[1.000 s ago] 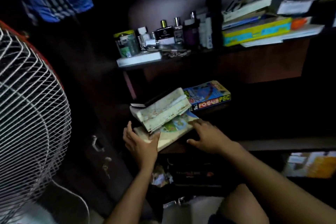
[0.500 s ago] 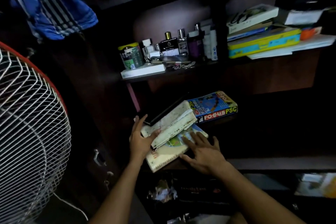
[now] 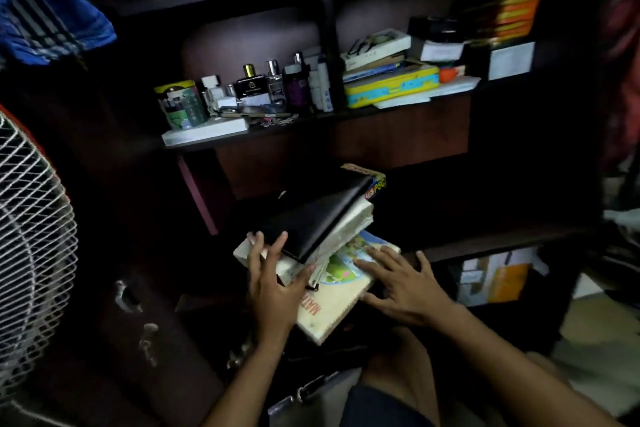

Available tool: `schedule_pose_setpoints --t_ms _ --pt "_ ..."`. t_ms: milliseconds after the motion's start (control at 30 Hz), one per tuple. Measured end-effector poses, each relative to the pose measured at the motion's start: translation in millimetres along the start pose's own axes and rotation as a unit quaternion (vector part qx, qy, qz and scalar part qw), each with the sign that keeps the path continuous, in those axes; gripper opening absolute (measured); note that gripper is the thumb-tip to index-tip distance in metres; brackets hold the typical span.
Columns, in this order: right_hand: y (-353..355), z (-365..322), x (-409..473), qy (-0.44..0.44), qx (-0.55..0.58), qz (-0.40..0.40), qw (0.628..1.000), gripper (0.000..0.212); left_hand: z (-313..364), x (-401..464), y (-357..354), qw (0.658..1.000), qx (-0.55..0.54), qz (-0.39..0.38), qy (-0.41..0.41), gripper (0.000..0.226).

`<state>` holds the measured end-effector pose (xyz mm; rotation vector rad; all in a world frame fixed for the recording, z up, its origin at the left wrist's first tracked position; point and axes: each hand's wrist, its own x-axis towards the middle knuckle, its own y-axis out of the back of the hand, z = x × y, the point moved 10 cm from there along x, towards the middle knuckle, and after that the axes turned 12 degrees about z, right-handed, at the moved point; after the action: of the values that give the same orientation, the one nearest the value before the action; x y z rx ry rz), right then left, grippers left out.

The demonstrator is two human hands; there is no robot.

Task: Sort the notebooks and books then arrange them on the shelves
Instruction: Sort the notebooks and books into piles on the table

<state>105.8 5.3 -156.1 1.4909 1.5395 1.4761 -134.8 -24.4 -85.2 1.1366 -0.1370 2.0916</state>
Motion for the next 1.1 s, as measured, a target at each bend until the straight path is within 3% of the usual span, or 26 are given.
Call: schedule_pose_setpoints --t_ms 100,200,300,367,433,467,533,733,833,900,967,1100 --pt "16 41 -19 -0.041 -0.025 -0.032 0.998 0.078 35 -24 -21 0.998 0.069 -0.012 0.005 0.072" --pt "36 68 -22 -0.095 -0.04 -0.062 0.993 0.07 69 -39 -35 0.996 0.071 -0.044 0.027 0.072" --pt "76 72 -13 -0.189 0.098 0.066 0.975 0.046 80 -33 -29 0.997 0.038 -0.055 0.025 0.073" --pt "91 62 -12 -0.266 0.294 0.131 0.908 0.046 63 -10 -17 0.997 0.025 -0.031 0.066 0.08" --pt "74 38 -9 -0.338 0.468 0.078 0.813 0.056 39 11 -28 0.983 0.091 -0.099 0.123 0.088" --pt "64 26 -7 -0.362 0.51 0.048 0.779 0.059 32 15 -40 0.969 0.136 -0.159 0.134 0.089" --pt "53 15 -1 -0.384 0.535 0.038 0.751 0.064 32 17 -61 0.95 0.151 -0.233 0.141 0.083" --pt "73 19 1 -0.387 0.564 0.152 0.714 0.041 57 5 -73 0.958 -0.041 -0.176 0.224 0.09" --pt "118 35 -12 -0.368 0.526 0.234 0.73 0.07 86 -6 -79 0.949 -0.108 -0.149 0.255 0.076" --pt "150 47 -29 -0.343 0.511 0.268 0.741 0.069 111 -13 -84 0.945 -0.15 -0.139 0.256 0.073" --pt "187 62 -62 -0.331 0.51 0.313 0.73 0.056 153 -23 -93 0.934 -0.228 -0.147 0.232 0.075" --pt "253 112 -159 -0.34 0.479 0.408 0.699 0.059 256 -69 -129 0.898 -0.326 -0.227 0.189 0.071"
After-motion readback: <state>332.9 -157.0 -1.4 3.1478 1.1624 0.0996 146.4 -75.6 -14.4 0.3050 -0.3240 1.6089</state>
